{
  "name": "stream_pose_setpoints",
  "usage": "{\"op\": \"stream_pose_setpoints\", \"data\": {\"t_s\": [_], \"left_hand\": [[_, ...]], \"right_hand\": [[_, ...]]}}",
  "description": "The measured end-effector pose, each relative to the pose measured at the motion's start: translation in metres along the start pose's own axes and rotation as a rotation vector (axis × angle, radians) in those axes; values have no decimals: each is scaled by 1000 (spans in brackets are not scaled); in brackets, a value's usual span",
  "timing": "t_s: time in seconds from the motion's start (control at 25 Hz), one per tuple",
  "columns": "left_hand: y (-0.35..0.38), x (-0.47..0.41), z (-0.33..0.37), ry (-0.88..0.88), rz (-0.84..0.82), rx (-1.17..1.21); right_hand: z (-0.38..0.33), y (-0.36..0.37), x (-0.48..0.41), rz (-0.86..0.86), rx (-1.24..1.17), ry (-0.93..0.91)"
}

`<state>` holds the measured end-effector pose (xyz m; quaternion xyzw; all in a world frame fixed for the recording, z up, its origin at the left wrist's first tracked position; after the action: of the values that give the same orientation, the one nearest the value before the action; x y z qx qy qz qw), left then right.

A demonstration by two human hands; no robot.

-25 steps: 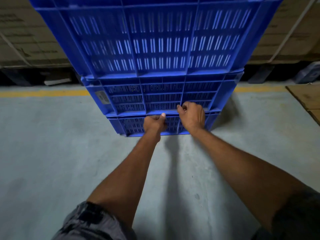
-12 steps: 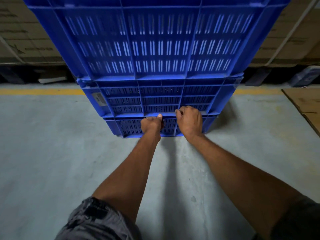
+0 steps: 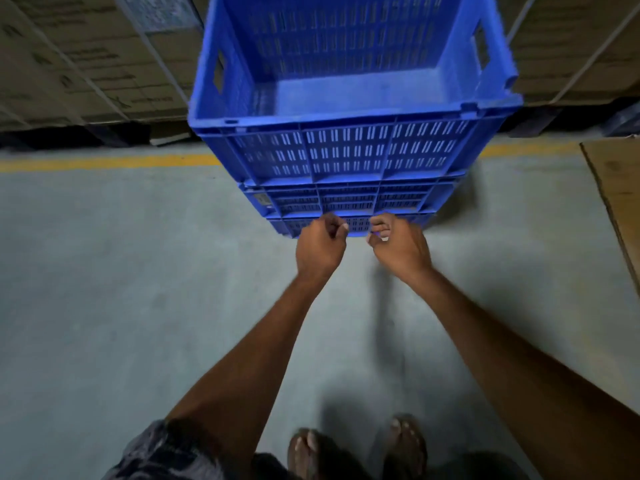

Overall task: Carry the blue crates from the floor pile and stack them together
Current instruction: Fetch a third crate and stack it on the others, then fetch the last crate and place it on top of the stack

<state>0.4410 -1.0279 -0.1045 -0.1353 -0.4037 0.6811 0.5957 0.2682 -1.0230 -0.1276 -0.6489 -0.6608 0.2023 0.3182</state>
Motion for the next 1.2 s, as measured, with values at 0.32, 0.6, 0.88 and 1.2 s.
{"op": "stream_pose_setpoints", "data": {"t_s": [0.32,0.6,0.88,1.2], "left_hand": [[-163,212,123,428,-18,-358],[-277,371,172,588,-94,-381],[-308,531,188,975,-246,-340],[-247,782,174,1588,-485,-541]], "right_hand": [[-148,-173,209,-8,273,-161],[-233,-282,374,89,344,-103],[-264,-309,591,380,328,25],[-201,-302,896,628,309,480]]}}
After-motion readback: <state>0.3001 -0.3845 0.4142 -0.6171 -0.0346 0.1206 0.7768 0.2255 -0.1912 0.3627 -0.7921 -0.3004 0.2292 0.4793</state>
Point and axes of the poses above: each hand's wrist, its own x-axis away from the middle knuckle, its own y-axis out of the palm, z = x × y, the point moved 5 cm from there along -x, towards the middle knuckle, and after that the axes turned 8 degrees about -y, right-handed, at the moved point
